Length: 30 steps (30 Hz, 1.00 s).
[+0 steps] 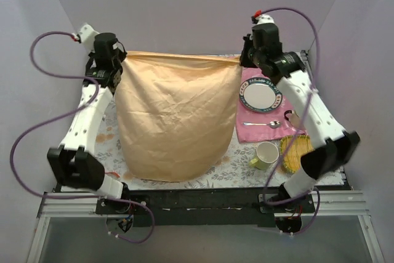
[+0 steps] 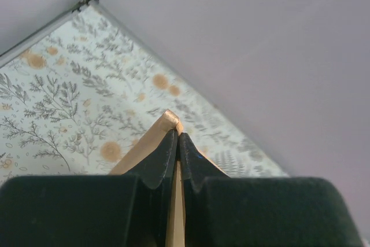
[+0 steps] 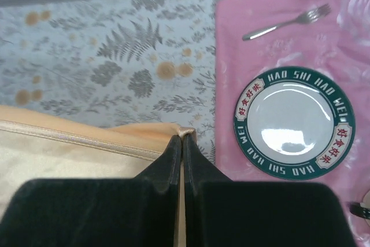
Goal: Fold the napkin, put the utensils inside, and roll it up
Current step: Flatten the napkin out
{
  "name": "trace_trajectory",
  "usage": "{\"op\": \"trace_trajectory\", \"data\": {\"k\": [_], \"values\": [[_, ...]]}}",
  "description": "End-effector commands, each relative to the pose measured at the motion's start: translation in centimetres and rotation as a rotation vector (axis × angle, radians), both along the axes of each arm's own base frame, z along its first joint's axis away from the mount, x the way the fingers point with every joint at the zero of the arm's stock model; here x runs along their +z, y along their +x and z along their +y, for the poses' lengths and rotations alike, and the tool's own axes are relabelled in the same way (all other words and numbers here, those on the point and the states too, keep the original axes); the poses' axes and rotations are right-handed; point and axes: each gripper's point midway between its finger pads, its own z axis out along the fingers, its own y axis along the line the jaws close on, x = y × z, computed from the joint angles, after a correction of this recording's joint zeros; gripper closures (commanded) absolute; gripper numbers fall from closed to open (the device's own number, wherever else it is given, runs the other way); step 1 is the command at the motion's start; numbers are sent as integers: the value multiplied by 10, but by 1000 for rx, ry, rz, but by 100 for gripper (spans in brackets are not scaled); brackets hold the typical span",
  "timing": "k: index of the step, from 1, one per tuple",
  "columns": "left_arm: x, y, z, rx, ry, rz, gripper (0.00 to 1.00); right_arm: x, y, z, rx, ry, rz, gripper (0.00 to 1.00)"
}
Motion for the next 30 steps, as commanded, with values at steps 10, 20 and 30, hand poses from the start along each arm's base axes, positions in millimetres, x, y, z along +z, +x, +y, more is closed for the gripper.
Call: {"op": "trace_trajectory", "data": {"k": [10, 20, 30], "values": [[-246, 157, 37, 8, 61, 427, 100, -178, 163, 59, 154, -68, 224, 99], [-308, 186, 25, -57, 28, 479, 100, -230, 206, 64, 174, -12, 182, 99], [-236, 231, 25, -49, 25, 262, 28, -197, 284, 41, 61, 131, -34, 53]]}}
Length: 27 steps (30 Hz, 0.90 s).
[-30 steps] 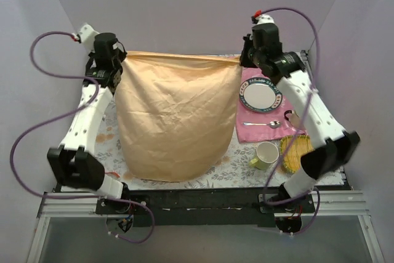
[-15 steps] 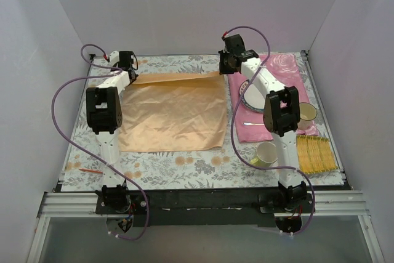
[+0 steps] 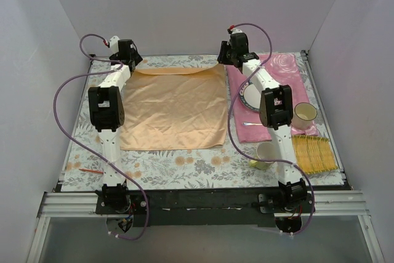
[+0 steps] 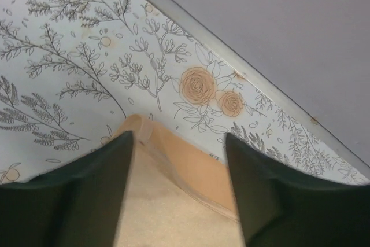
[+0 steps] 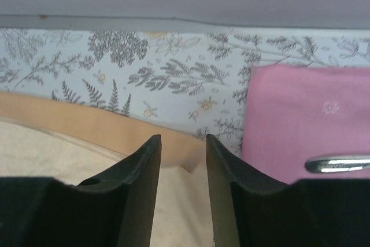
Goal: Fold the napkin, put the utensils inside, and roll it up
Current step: Flatten the napkin out
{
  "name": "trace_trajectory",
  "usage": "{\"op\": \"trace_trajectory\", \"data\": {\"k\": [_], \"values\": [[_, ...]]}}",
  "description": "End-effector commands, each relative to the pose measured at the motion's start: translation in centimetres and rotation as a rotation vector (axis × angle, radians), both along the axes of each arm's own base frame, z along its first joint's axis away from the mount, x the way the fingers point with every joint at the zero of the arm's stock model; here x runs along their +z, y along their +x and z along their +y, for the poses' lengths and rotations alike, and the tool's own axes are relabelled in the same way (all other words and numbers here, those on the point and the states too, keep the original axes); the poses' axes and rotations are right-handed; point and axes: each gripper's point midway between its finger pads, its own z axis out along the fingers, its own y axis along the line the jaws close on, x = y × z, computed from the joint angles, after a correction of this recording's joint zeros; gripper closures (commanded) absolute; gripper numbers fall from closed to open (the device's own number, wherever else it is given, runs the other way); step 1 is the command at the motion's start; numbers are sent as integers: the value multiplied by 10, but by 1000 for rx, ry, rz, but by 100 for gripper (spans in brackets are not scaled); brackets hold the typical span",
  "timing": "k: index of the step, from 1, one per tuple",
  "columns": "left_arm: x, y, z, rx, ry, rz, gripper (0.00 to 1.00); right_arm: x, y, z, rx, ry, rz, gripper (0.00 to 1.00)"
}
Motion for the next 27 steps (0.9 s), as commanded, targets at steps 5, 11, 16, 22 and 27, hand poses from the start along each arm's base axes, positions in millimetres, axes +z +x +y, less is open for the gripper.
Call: {"op": "trace_trajectory", "data": {"k": [5, 11, 16, 22, 27], "values": [[107, -2, -7, 14, -85, -163, 16, 71, 5, -24, -39, 110, -60, 28], [64, -76, -73, -220, -290, 82, 28, 61, -76, 1, 87, 43, 195, 27], [40, -141, -111, -309, -397, 223, 44, 63, -157, 34, 261, 69, 358, 31], [-6, -189, -107, -266, -410, 364, 57, 24, -245, 56, 407, 8, 557, 39], [-35, -230, -101, -193, -378, 473, 61, 8, -272, 57, 424, -71, 612, 48]]}}
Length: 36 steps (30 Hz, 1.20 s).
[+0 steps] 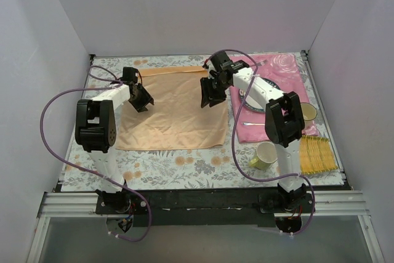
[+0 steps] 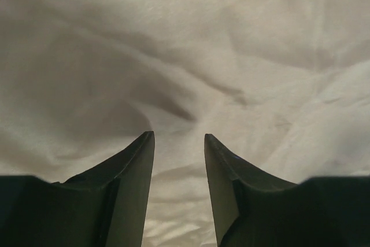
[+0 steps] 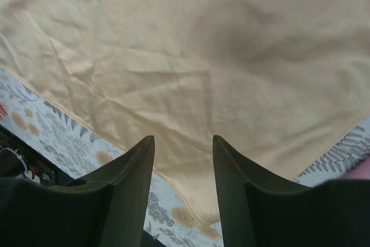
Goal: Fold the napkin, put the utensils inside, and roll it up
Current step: Flatten the napkin out
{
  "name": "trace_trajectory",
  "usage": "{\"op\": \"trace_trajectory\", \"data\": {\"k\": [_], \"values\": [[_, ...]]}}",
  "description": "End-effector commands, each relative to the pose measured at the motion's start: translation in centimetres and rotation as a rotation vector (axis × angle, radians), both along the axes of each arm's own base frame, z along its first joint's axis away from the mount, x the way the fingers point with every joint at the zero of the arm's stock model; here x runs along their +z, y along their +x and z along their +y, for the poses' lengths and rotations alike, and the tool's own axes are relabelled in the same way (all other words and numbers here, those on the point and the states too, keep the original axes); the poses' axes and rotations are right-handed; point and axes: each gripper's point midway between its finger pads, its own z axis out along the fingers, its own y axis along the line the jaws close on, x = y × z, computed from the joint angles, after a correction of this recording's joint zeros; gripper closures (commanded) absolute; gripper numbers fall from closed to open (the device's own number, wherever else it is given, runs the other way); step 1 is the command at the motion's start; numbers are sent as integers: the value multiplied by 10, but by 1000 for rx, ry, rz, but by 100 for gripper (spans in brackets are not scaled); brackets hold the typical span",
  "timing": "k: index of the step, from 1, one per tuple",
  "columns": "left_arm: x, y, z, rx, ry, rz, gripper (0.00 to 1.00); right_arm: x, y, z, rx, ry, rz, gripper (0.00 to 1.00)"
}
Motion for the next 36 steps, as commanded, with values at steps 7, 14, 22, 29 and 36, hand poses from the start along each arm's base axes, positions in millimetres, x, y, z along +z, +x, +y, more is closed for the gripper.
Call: {"op": "trace_trajectory", "data": {"k": [7, 14, 22, 29, 36], "values": [[-1, -81, 19, 143, 136, 124, 56, -38, -59, -26, 53, -143, 75, 51], [-8, -146, 29, 184, 182, 261, 54, -65, -102, -54, 40, -197, 112, 50], [20, -193, 22, 180, 149, 293, 53, -53, -191, -67, 112, -163, 195, 50], [98, -89, 4, 144, 64, -21, 45, 1, -129, -51, 82, -107, 63, 43], [86, 51, 31, 253, -31, -189, 41, 10, -82, -19, 78, -29, 32, 36]]}}
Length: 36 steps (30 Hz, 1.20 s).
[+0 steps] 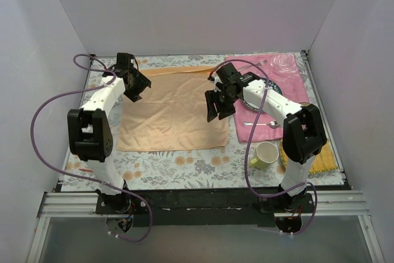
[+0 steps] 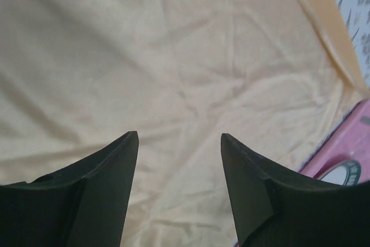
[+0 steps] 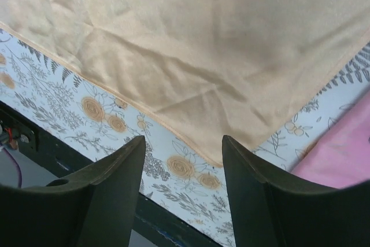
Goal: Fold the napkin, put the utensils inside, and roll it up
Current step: Flatten the napkin out
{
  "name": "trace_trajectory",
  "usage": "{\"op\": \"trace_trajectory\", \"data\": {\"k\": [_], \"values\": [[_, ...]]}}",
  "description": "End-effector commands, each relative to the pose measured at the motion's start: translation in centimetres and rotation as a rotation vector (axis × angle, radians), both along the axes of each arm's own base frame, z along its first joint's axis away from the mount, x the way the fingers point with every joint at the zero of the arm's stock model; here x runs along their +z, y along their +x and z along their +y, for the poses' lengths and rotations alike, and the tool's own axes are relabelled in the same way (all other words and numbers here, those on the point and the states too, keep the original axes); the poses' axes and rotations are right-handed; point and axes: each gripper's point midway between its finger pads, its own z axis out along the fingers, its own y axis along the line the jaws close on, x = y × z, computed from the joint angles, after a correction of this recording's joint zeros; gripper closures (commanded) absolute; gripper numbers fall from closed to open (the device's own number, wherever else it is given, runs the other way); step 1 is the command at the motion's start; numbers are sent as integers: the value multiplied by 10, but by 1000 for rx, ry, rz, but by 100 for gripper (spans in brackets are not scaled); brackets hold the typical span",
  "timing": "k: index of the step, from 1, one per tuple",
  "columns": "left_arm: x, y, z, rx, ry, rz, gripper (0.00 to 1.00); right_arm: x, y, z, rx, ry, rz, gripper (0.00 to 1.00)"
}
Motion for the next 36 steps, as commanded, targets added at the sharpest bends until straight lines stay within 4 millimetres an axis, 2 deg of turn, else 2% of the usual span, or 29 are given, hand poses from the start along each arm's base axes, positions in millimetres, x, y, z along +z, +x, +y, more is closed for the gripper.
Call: {"op": "trace_trajectory", "data": {"k": [1, 2, 3, 5, 6, 7, 9, 11, 12, 17, 23, 27, 28, 29, 31, 32, 34, 35, 36], "values": [[-1, 85, 27, 92, -60, -175, 41, 9, 10, 22, 27, 88, 29, 36], [-8, 96, 29, 102, -80, -191, 39, 8, 14, 24, 26, 93, 35, 36], [1, 115, 51, 151, -90, -259, 39, 2, 15, 27, 29, 90, 50, 36], [0, 130, 66, 203, -109, -287, 35, -3, 18, 31, 33, 101, 56, 36], [-9, 138, 64, 187, -147, -285, 34, -10, 18, 31, 36, 92, 67, 36], [-5, 148, 68, 191, -161, -311, 34, -15, 18, 29, 38, 81, 72, 36], [-17, 162, 80, 202, -177, -325, 34, -25, 17, 27, 37, 67, 87, 36], [-15, 175, 88, 205, -197, -350, 35, -34, 12, 25, 31, 65, 110, 36], [-12, 182, 90, 206, -214, -377, 36, -38, 11, 26, 35, 67, 118, 36], [-26, 202, 87, 204, -287, -397, 40, -53, 7, 26, 30, 52, 162, 38], [-45, 208, 83, 221, -337, -372, 43, -58, 9, 24, 26, 40, 172, 39], [-51, 215, 82, 221, -353, -397, 45, -58, 10, 23, 22, 38, 170, 39], [-50, 217, 81, 218, -368, -412, 47, -59, 10, 23, 24, 36, 169, 39], [-39, 226, 81, 198, -380, -484, 50, -60, 10, 22, 21, 32, 172, 39], [-44, 228, 76, 187, -414, -512, 55, -62, 9, 21, 20, 27, 181, 39], [-28, 236, 76, 191, -453, -595, 55, -63, 8, 20, 19, 25, 182, 39], [-32, 238, 76, 204, -508, -648, 58, -64, 7, 19, 14, 21, 187, 39], [-15, 246, 79, 209, -553, -736, 63, -64, 7, 19, 12, 22, 191, 39], [-15, 252, 78, 211, -581, -759, 67, -64, 6, 19, 10, 19, 198, 39]]}}
